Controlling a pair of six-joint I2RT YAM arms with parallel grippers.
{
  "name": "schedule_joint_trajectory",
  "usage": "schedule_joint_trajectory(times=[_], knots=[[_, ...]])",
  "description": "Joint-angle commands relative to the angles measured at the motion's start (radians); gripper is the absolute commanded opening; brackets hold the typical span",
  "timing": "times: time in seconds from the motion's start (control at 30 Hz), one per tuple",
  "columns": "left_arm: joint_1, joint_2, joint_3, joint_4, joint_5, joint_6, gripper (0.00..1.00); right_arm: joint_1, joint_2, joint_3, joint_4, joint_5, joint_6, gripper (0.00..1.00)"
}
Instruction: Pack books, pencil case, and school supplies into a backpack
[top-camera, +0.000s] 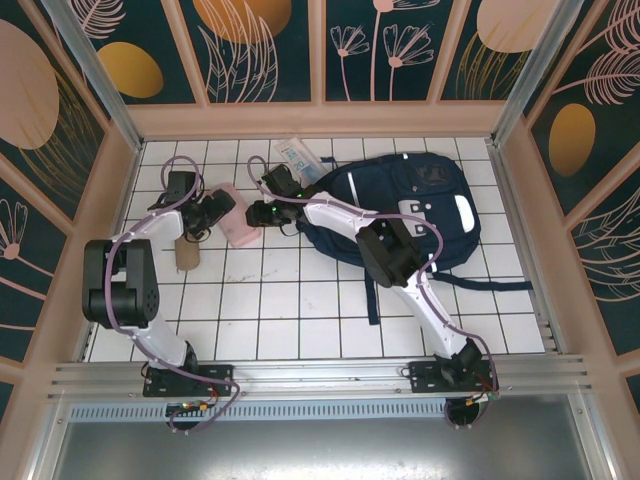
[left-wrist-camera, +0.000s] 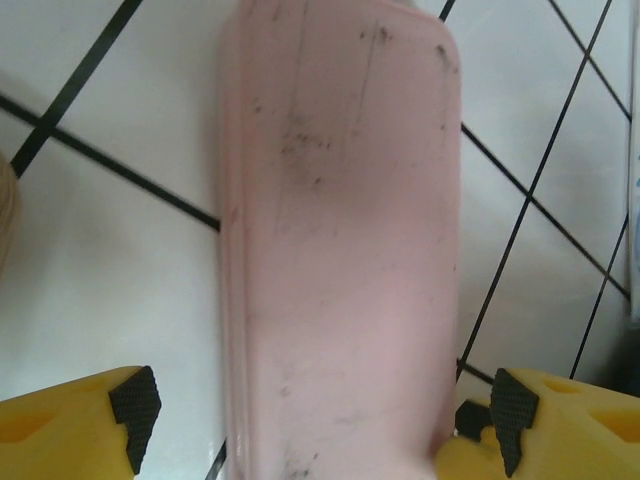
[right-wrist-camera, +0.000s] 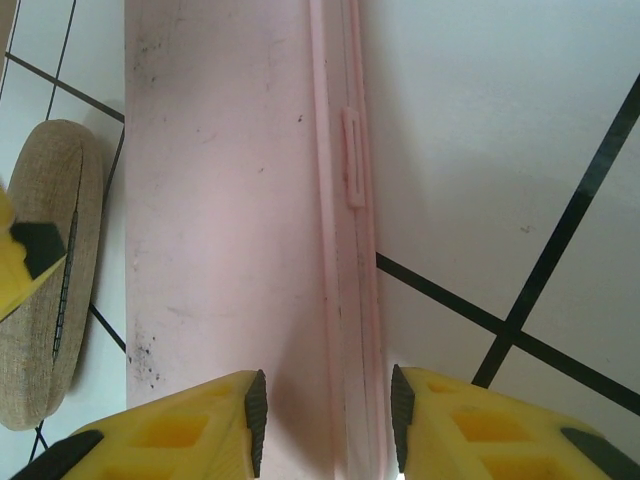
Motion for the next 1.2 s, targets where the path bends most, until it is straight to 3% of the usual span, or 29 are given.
schedule_joint_trajectory(times=[0.0,0.23,0.4,0.6,0.8,1.0,1.17], knots=[[0.007,0.057,0.001,0.029,0.038,-0.017,0.86,0.012,0.025,0.020,0.001,-0.015,0.009,0.39],[0.007,0.115,-0.088,0.077,0.055,-0.037,0.80,0.017,0.042,0.018,0.007,-0.052,0.024,0.31],[0.007,0.096,-0.166,0.273,0.223,-0.100,0.73,0.016,0.056,0.018,0.017,-0.105,0.043,0.21],[0.008,0.074,-0.200,0.479,0.390,-0.171,0.67,0.014,0.064,0.017,0.021,-0.129,0.062,0.18],[0.007,0.040,-0.258,0.678,0.483,-0.253,0.61,0.008,0.059,0.005,0.020,-0.118,0.078,0.17],[0.007,0.037,-0.263,0.668,0.486,-0.222,0.63,0.006,0.053,0.002,0.022,-0.121,0.082,0.17],[0.007,0.033,-0.315,0.775,0.498,-0.271,0.68,0.001,0.048,-0.004,0.017,-0.118,0.084,0.17]])
